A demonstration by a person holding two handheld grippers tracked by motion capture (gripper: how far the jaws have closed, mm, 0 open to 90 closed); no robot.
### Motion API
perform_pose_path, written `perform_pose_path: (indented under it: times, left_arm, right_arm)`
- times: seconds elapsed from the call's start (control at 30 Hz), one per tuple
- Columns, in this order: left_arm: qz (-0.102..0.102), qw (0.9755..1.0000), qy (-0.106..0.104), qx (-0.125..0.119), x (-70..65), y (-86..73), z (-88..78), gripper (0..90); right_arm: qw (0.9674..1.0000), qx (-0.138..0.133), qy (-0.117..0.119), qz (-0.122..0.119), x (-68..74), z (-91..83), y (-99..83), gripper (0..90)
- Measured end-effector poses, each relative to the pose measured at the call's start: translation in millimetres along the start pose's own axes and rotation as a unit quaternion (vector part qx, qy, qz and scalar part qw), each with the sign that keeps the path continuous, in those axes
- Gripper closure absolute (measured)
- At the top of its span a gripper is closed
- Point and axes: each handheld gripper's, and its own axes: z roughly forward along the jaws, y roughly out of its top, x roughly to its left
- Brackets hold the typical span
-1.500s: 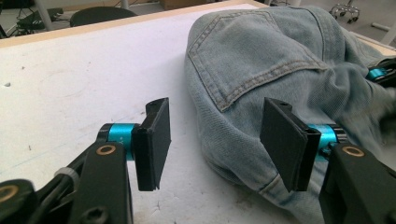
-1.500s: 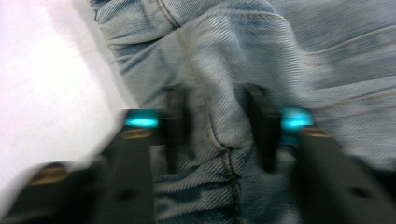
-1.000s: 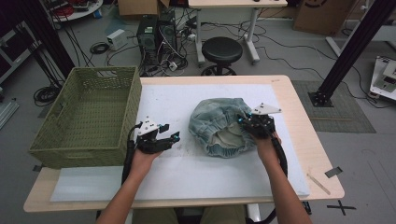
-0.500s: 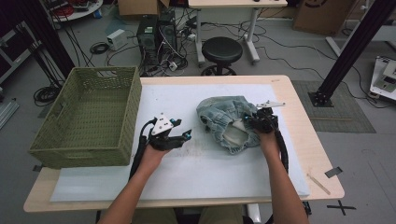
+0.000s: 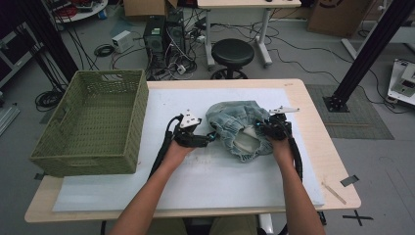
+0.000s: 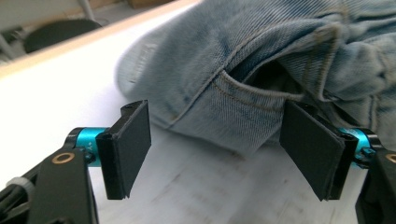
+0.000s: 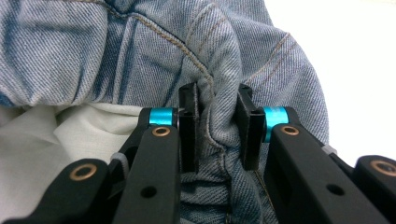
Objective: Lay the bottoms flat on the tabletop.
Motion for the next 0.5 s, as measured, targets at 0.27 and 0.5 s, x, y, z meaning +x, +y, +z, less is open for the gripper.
perform_pose_path:
  times: [0.27,0.5]
  left_arm:
    - [-0.023,0.9991,0.036,0.0,-11.3,13.4,10.6,78.8]
    - [-0.033,0.9985,0.041,-0.018,-5.5,-0.1,-12.8,81.6]
  right_arm:
    - [0.9998,0.0,0.019,-0.002,1.6,-4.1,-3.1,75.2]
    - [0.9993,0.0,0.036,-0.011,5.5,-6.9,-7.5,75.2]
